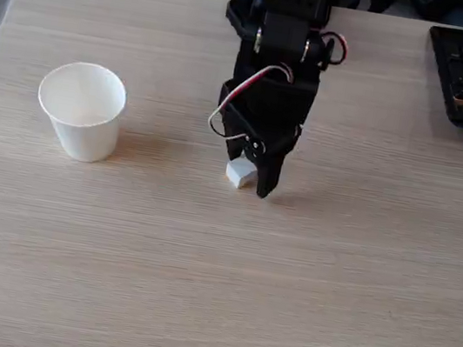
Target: Grasp a block and put it in the bin.
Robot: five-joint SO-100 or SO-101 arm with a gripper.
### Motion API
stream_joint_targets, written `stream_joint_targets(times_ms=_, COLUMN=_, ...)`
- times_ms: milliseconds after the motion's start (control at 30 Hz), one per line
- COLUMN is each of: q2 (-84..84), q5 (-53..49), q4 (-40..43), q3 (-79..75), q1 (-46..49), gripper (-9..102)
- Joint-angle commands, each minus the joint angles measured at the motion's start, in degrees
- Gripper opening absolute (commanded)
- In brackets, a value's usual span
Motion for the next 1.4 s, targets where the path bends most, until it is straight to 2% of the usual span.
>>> stream_joint_targets(times_ms=0, q2=0.3, q5=-0.4, q4=-0.3, q3=-2.2, q1=0.4, gripper=26)
stream_joint_targets(times_ms=567, q2=3.3, q5=1.1, q4=2.5, q3=-2.0, q1=0.5, gripper=10)
stream_joint_targets(times_ms=733, q2=5.1, q5=1.4, q4=3.4, q3=-1.9, q1=0.6, gripper=2)
stream_joint_targets(times_ms=1067, q2=10.6, q5=0.7, q4=8.4, q3=-4.0, q1=1.6, gripper=0)
stream_joint_targets(times_ms=1367, q2=13.0, q5=-3.7, q4=18.6, q3=-14.6, q1=7.2, gripper=0)
